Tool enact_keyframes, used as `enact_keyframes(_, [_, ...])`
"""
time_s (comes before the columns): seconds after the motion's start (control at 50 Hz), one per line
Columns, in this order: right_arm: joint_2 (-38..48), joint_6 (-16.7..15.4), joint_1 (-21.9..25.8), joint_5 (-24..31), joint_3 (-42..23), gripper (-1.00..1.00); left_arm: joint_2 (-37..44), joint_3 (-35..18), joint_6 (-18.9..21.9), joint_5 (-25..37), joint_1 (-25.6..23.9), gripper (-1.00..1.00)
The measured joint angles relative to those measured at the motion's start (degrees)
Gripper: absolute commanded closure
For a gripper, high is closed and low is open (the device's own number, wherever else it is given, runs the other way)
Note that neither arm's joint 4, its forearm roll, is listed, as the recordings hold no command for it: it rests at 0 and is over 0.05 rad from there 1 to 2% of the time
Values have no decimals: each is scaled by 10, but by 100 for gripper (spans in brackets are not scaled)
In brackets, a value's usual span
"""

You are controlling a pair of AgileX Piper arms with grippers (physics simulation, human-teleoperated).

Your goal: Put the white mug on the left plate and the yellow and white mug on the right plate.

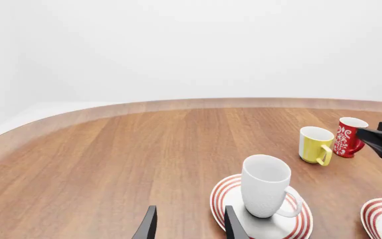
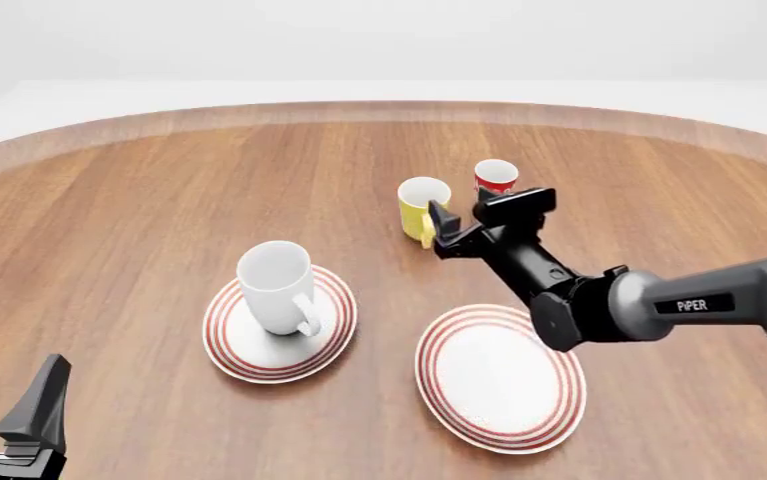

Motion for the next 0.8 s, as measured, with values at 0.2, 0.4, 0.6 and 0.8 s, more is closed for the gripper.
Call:
enact_keyframes(0.2, [23,-11,-6,19,-32,-100,0,0,0,0,0,-100])
enact_keyframes(0.4, [45,-19,-11,32,-56,-100,0,0,0,0,0,-100])
enact_keyframes(0.6, [66,-23,-9,40,-76,-100,0,0,0,0,0,-100])
enact_keyframes(0.8, [86,-22,-5,44,-91,-100,0,0,0,0,0,-100])
